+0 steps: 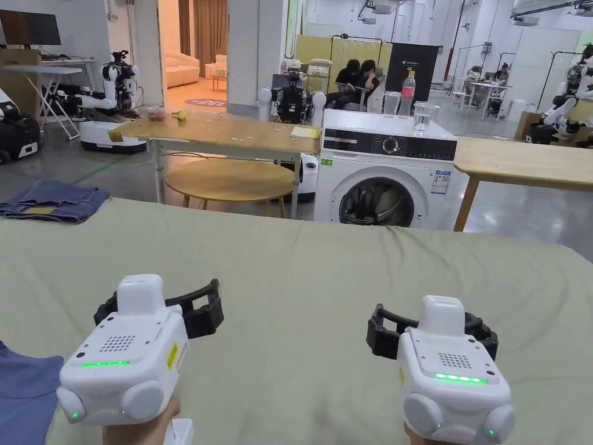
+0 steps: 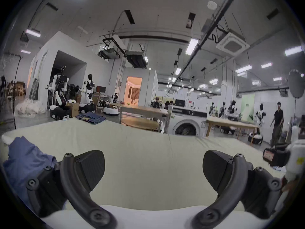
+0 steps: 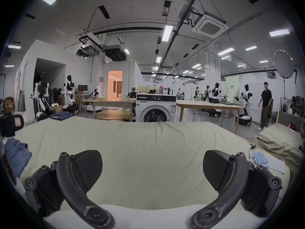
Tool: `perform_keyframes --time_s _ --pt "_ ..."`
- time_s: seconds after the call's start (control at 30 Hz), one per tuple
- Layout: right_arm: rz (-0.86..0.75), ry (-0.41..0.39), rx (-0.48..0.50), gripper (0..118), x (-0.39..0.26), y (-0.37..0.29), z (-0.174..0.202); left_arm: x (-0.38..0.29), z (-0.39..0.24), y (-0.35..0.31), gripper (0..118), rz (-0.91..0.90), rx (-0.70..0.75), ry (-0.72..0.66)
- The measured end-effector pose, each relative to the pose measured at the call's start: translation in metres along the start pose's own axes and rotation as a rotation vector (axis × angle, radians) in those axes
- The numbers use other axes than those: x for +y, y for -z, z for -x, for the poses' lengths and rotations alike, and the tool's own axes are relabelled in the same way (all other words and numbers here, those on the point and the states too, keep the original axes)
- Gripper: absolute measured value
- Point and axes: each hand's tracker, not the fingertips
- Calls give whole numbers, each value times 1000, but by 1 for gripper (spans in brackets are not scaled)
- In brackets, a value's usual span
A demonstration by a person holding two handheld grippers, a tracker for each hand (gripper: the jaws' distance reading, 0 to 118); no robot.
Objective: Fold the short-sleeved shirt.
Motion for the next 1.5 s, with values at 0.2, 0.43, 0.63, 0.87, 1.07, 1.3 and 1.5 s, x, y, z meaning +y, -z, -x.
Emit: perform_keyframes --time_s 0.2,0.43,0.63,0.87,1.07,1.3,1.5 --pt "-15 -3 -10 118 3 -2 0 0 -7 -1 117 -16 61 75" --pt "-12 -20 -1 118 5 -1 2 8 -22 6 117 71 65 233" --pt "-29 -6 17 110 2 -5 4 8 -33 -5 108 8 36 336" --pt "-8 29 -14 7 0 -6 5 11 -36 -4 40 61 -14 300" --pt "-32 25 -8 0 -5 -13 0 2 -31 -2 0 111 36 253" --pt "-37 35 4 0 1 -19 -6 -6 -29 -2 0 153 36 221" --pt "-29 55 8 0 5 -19 -5 3 -28 3 0 185 29 218"
